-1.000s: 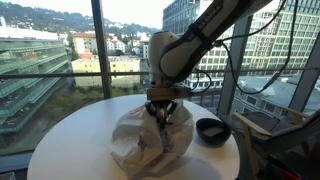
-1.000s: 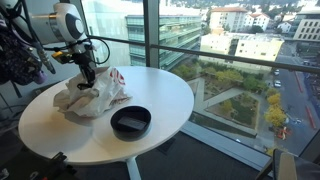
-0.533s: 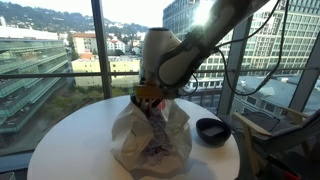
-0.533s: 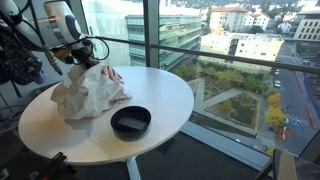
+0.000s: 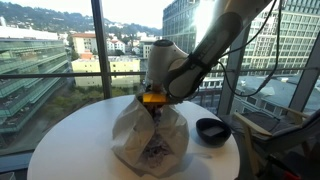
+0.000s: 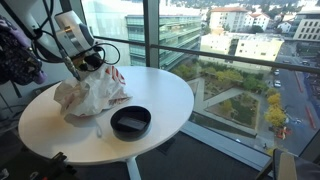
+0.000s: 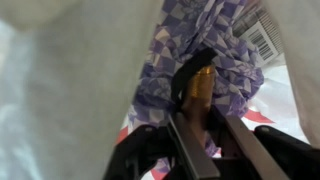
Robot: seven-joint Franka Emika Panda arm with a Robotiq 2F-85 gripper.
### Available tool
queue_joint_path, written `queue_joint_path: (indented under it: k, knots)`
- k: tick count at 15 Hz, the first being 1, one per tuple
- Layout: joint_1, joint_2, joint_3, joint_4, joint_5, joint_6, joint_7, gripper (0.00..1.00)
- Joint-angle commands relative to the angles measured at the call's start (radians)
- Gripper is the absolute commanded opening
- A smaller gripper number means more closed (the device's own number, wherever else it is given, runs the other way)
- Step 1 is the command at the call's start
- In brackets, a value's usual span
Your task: Put the dress, whiteboard eraser and the object on the right into the carrier bag
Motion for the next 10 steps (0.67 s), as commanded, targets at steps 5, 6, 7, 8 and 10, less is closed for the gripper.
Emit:
queue_joint_path:
  k: [5, 6, 7, 8, 10]
  knots:
    - [-0.011, -0.09, 0.152, 0.006, 0.214, -0.276, -0.143, 0.93]
    - [-0.024, -0.108, 0.187, 0.018, 0.277, -0.343, -0.176, 0.98]
    - [-0.041, -0.126, 0.224, 0.027, 0.35, -0.383, -0.215, 1.0]
    - [-0.058, -0.139, 0.258, 0.036, 0.432, -0.408, -0.254, 1.0]
    - [-0.09, -0.161, 0.313, 0.054, 0.605, -0.455, -0.343, 1.0]
